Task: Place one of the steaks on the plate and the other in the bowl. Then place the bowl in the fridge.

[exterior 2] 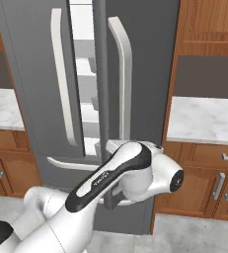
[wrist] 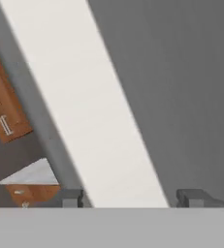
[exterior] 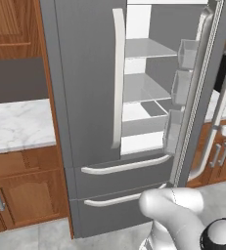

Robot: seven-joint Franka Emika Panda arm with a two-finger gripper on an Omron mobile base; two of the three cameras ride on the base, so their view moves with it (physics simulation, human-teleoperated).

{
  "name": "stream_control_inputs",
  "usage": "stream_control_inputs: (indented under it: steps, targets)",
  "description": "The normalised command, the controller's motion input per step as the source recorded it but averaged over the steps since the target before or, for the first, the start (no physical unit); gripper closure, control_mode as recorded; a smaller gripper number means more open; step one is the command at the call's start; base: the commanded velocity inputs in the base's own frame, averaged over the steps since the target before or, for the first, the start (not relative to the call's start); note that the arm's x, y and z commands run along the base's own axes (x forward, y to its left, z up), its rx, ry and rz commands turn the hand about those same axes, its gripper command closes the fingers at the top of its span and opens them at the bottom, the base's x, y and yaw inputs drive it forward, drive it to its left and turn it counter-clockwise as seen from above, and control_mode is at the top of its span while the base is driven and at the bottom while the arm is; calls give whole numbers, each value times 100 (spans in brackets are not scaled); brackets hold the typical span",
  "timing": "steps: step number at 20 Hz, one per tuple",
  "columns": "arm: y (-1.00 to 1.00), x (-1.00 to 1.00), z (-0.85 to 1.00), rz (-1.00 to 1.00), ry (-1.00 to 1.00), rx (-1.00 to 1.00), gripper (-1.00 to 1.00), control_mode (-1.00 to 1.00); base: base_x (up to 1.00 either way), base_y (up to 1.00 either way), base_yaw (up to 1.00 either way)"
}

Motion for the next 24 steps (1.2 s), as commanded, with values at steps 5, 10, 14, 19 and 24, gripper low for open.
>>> stream_control_inputs:
  steps: [5, 10, 14, 19, 24]
  targets:
    - [78, -97, 4, -34, -69, 0, 100, -100, 0, 0, 0]
    - [100, -74, 13, -38, -64, 0, 100, -100, 0, 0, 0]
    - [100, -21, 61, -28, -51, -8, 100, -100, 0, 0, 0]
    - [100, 0, 80, -23, -26, -15, 100, -100, 0, 0, 0]
    - [39, 11, 32, -16, 2, -3, 100, -100, 0, 0, 0]
